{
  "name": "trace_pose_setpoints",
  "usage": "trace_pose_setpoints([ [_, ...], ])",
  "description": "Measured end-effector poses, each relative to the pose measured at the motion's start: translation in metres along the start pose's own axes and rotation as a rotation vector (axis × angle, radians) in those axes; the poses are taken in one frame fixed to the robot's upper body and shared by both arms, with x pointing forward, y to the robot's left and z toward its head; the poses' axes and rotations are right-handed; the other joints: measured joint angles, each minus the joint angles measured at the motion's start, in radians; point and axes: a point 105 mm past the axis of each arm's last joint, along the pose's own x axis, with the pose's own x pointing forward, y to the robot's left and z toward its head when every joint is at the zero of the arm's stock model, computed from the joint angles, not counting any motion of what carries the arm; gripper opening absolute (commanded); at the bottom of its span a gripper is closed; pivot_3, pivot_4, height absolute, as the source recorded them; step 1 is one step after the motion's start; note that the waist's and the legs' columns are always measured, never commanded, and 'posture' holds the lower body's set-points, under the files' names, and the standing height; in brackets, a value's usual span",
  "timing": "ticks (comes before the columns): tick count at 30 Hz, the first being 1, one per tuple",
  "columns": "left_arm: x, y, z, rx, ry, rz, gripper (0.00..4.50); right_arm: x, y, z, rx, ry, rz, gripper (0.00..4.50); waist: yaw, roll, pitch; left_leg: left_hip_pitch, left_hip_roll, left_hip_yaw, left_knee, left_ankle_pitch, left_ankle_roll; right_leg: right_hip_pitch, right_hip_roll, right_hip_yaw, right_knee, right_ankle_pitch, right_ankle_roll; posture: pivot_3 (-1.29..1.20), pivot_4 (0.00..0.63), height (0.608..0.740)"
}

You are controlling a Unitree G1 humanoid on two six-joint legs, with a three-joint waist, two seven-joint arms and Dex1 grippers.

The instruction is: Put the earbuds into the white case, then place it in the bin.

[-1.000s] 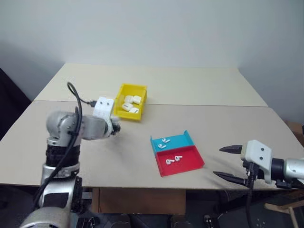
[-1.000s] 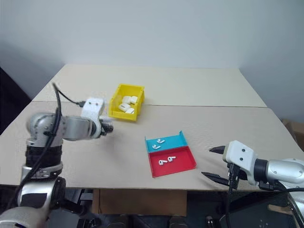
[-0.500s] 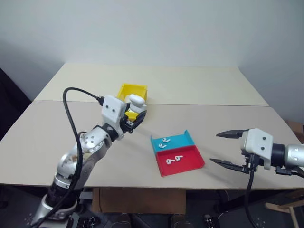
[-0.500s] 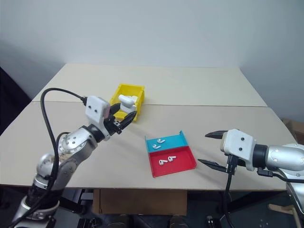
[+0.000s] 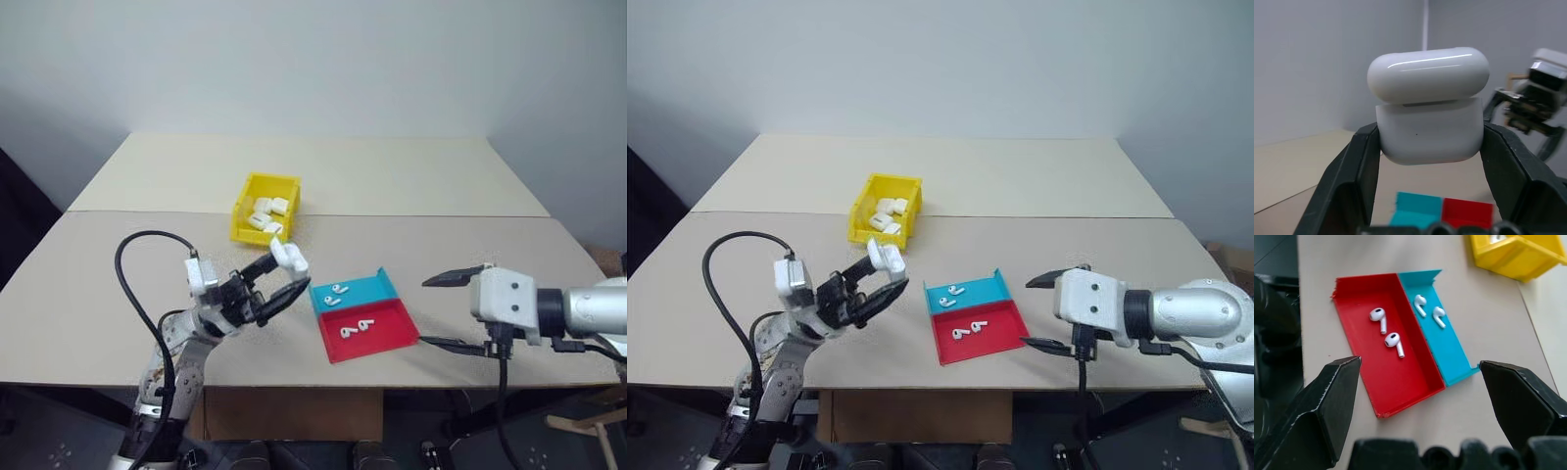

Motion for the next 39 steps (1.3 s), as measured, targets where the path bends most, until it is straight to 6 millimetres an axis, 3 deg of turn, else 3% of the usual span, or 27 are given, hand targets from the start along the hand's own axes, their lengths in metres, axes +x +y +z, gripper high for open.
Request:
trace_pose_setpoints([
  [5, -0.011, -0.014, -0.006, -0.038, -0.102, -0.115, 2.77, 0.011, 0.005, 0.008, -0.094, 0.123, 0.163, 4.5, -0.001, 0.002, -0.001, 0.0, 0.001, 0.0, 0.0, 0.0, 0.0, -0.001, 0.0, 0.0, 0.0, -0.002, -0.004, 0.0, 0.15, 0.74],
  [8, -0.015, -0.017, -0.004, -0.047, -0.155, -0.111, 2.77, 0.02, 0.01, 0.01, -0.125, 0.161, 0.257, 3.89, -0.002, 0.002, -0.001, -0.001, 0.001, 0.0, 0.0, 0.0, 0.001, -0.001, 0.0, 0.0, 0.0, 0.0, 0.001, 0.0, 0.15, 0.74],
  [10, -0.018, -0.018, -0.007, -0.035, -0.136, -0.099, 2.77, 0.026, 0.012, 0.012, -0.145, 0.169, 0.287, 3.25, -0.003, 0.002, -0.001, 0.0, 0.001, 0.0, 0.0, -0.001, 0.001, -0.002, 0.0, 0.0, 0.0, 0.0, 0.001, 0.0, 0.15, 0.74],
  [16, -0.029, -0.026, -0.014, 0.004, -0.077, -0.12, 2.77, 0.05, 0.01, 0.008, -0.164, 0.218, 0.331, 3.25, -0.002, 0.002, -0.001, -0.001, 0.001, 0.0, 0.0, -0.001, 0.001, -0.002, 0.001, 0.0, 0.001, 0.0, 0.0, 0.0, 0.15, 0.74],
  [23, -0.058, -0.035, -0.015, 0.03, 0.004, -0.139, 2.77, 0.087, 0.001, -0.002, -0.177, 0.275, 0.343, 3.25, -0.006, 0.003, -0.002, -0.001, 0.002, 0.0, 0.0, -0.001, 0.002, -0.003, 0.001, 0.0, 0.002, 0.002, -0.004, 0.0, 0.15, 0.74],
  [27, -0.06, -0.04, -0.014, 0.035, 0.005, -0.135, 2.77, 0.094, -0.001, -0.002, -0.238, 0.287, 0.388, 2.38, 0.001, 0.003, -0.002, -0.002, 0.002, 0.0, 0.0, -0.001, 0.002, -0.003, 0.0, -0.001, 0.001, 0.003, -0.005, 0.0, 0.15, 0.74],
  [39, -0.065, -0.041, -0.012, 0.089, 0.046, -0.054, 2.77, 0.117, -0.001, -0.008, -0.364, 0.281, 0.452, 2.38, -0.002, 0.003, -0.002, -0.001, 0.002, 0.0, 0.0, -0.001, 0.002, -0.003, 0.001, -0.001, 0.002, 0.003, -0.005, 0.0, 0.15, 0.74],
])
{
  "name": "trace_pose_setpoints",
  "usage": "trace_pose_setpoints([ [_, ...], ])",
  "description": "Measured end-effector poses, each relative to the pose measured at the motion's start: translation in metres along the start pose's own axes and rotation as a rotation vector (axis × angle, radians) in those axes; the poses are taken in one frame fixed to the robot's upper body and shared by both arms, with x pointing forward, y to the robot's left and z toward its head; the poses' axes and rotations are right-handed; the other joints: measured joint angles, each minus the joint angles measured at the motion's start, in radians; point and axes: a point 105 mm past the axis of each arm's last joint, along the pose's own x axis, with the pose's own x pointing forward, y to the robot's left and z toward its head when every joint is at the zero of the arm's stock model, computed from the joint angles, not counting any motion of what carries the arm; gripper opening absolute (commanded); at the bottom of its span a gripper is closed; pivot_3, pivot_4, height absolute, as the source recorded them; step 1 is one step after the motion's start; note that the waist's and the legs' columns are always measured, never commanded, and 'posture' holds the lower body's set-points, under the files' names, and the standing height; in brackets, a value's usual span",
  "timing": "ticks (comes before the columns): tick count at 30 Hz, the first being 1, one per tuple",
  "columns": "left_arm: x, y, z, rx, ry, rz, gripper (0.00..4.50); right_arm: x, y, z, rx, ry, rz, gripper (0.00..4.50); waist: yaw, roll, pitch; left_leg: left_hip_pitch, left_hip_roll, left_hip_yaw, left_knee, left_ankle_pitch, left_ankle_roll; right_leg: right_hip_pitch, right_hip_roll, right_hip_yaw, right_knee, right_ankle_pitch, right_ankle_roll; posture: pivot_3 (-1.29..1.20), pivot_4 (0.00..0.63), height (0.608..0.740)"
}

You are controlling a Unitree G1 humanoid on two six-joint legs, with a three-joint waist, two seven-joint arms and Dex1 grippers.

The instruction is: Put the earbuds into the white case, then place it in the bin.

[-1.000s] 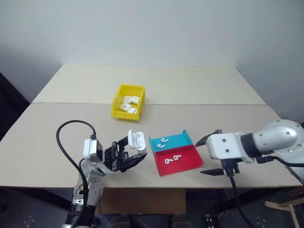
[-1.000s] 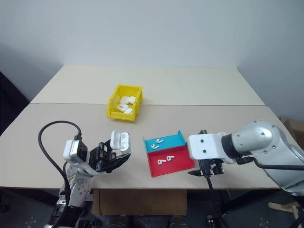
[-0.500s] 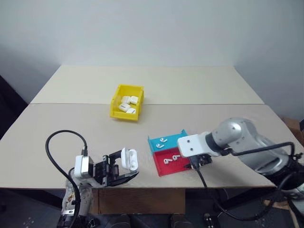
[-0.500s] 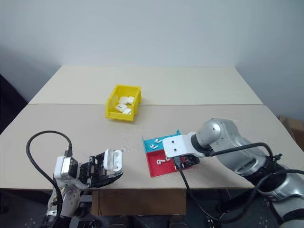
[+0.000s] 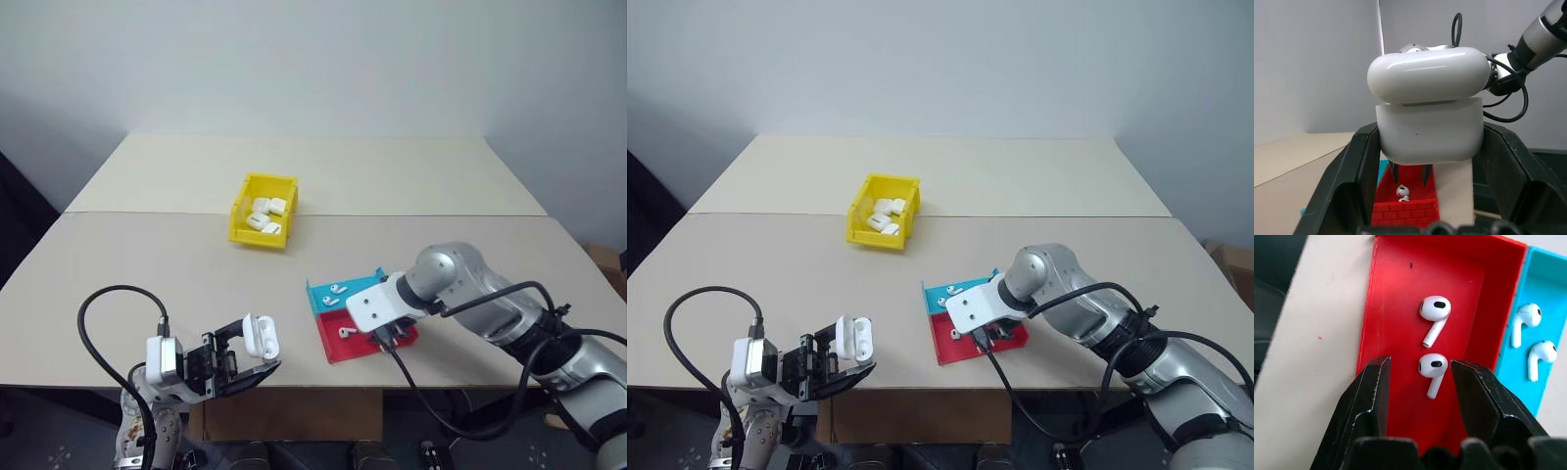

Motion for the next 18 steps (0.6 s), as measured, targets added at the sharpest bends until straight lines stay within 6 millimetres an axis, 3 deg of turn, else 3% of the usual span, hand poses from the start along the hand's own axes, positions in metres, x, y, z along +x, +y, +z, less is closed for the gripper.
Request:
trace_pose_setpoints([
  [18, 0.001, -0.003, -0.002, 0.011, 0.037, 0.047, 2.77, 0.011, -0.008, -0.004, -0.036, 0.014, 0.034, 2.38, -0.001, 0.0, 0.0, 0.0, 0.0, 0.0, 0.0, 0.0, 0.0, 0.0, 0.0, 0.0, 0.0, 0.0, -0.001, 0.0, 0.15, 0.74],
])
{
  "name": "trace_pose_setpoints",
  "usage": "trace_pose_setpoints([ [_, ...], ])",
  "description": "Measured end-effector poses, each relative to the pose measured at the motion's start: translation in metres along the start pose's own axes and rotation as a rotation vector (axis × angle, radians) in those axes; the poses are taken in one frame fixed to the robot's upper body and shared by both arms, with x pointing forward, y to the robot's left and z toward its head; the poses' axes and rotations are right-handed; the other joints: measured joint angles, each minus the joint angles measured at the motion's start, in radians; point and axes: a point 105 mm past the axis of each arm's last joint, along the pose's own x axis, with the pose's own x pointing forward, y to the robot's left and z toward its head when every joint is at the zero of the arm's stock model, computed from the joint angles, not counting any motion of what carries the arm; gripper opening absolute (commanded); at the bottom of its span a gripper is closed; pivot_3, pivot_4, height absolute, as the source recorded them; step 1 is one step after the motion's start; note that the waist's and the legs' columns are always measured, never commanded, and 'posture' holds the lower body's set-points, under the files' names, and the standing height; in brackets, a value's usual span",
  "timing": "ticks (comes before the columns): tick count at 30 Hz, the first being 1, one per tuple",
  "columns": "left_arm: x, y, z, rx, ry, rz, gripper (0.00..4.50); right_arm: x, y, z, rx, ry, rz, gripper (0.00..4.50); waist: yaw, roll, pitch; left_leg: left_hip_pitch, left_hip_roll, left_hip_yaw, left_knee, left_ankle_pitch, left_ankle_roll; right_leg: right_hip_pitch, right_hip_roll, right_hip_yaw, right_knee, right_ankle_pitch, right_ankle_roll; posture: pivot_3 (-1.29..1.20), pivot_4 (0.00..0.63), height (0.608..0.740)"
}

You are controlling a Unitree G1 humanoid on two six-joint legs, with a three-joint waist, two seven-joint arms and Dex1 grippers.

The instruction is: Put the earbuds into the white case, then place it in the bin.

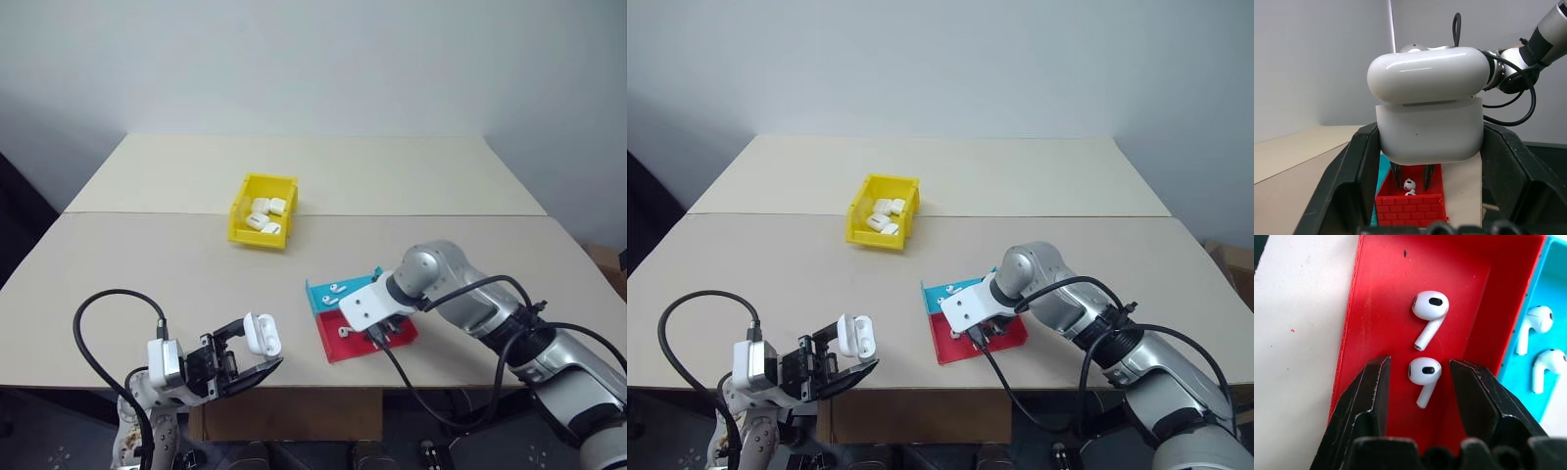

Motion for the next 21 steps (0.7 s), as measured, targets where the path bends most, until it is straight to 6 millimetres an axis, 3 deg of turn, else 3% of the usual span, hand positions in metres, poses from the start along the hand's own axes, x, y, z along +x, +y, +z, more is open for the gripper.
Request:
trace_pose_setpoints([
  [21, 0.0011, -0.0042, -0.004, -0.006, 0.043, 0.029, 2.77, -0.002, -0.005, -0.0092, -0.01, 0.041, -0.008, 2.38, 0.0, 0.0, 0.0, 0.0, 0.0, 0.0, 0.0, 0.0, 0.0, 0.0, 0.0, 0.0, 0.0, 0.0, 0.0, 0.0, 0.15, 0.74],
])
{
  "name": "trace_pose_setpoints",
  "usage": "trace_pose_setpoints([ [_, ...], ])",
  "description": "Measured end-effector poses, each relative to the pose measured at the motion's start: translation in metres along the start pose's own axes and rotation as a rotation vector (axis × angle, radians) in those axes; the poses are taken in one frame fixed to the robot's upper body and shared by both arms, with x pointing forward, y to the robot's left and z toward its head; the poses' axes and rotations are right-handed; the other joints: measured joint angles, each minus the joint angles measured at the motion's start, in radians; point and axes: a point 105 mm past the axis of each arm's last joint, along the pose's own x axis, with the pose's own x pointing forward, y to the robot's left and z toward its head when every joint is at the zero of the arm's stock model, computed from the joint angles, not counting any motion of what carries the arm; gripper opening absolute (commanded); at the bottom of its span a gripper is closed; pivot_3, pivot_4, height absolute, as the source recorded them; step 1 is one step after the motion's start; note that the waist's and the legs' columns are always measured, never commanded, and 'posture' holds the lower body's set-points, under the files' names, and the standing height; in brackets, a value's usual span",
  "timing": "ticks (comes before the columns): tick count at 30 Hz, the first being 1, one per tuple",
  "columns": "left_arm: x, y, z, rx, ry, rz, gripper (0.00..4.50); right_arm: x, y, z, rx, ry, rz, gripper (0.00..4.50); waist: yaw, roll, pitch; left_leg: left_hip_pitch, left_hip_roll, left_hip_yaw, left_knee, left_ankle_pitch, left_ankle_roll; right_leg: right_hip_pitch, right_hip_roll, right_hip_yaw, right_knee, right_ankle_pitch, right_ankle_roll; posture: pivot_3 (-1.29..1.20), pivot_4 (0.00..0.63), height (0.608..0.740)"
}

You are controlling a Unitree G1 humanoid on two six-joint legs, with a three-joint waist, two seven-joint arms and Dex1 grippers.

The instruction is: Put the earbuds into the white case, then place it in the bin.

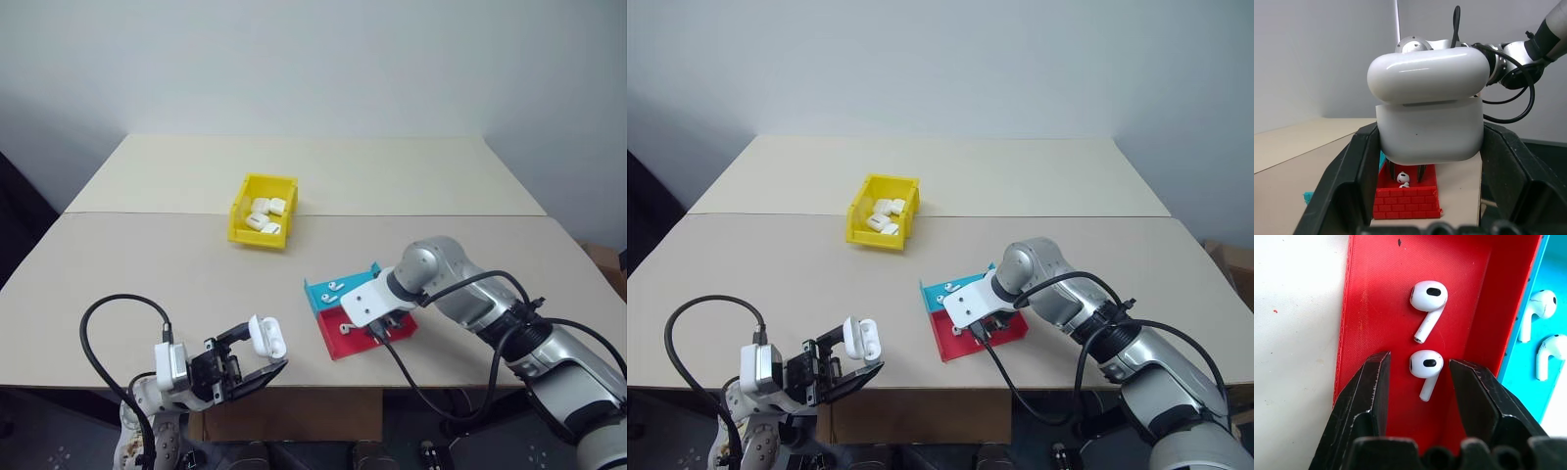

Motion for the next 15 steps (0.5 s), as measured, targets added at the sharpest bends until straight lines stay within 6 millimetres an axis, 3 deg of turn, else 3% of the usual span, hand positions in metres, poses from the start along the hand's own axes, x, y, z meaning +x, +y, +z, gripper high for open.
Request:
trace_pose_setpoints([
  [11, 0.0005, 0.001, -0.0006, -0.002, 0.02, 0.007, 2.77, 0.0003, -0.0013, -0.0013, -0.035, 0.016, -0.011, 2.38, 0.0, 0.0, 0.0, 0.0, 0.0, 0.0, 0.0, 0.0, 0.0, 0.0, 0.0, 0.0, 0.0, 0.0, 0.0, 0.0, 0.15, 0.74],
  [13, 0.0009, 0.001, -0.0005, 0.0, 0.023, 0.007, 2.77, 0.0002, -0.0014, -0.0016, -0.041, 0.022, -0.012, 2.01, 0.0, 0.0, 0.0, 0.001, 0.0, 0.0, 0.0, 0.0, 0.0, 0.0, 0.0, 0.0, 0.0, 0.0, 0.0, 0.0, 0.15, 0.74],
  [15, 0.0007, 0.0012, -0.0011, 0.002, 0.03, 0.007, 2.77, 0.0, -0.0022, -0.0039, -0.037, 0.033, -0.019, 2.01, 0.0, 0.0, 0.0, 0.001, 0.0, 0.0, 0.0, 0.0, 0.0, 0.0, 0.0, 0.0, 0.0, -0.001, -0.001, 0.0, 0.15, 0.74],
])
